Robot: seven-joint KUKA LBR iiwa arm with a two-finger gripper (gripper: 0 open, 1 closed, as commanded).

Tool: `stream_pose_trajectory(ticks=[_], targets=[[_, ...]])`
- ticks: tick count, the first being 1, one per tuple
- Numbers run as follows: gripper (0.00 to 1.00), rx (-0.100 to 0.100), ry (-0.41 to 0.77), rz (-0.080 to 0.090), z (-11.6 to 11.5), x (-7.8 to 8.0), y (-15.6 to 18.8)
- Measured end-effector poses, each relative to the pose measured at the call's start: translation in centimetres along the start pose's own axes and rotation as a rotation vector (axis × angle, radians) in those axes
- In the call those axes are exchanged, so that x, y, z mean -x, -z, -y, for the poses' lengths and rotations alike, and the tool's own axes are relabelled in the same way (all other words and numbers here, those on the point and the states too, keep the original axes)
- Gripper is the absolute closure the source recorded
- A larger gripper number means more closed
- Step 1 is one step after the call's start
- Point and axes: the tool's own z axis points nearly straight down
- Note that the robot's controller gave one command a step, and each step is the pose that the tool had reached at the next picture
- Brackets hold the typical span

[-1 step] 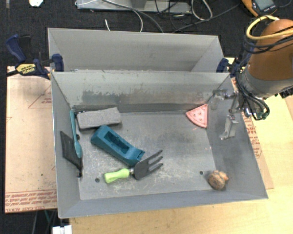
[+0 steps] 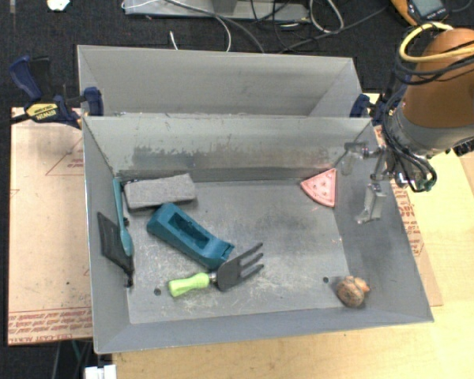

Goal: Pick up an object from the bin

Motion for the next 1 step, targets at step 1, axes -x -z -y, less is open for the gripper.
stream_pose_trajectory(ticks=[1], targets=[[0.00,-0.001,0.011,0.004,-1.18,-1.42,-6.13]])
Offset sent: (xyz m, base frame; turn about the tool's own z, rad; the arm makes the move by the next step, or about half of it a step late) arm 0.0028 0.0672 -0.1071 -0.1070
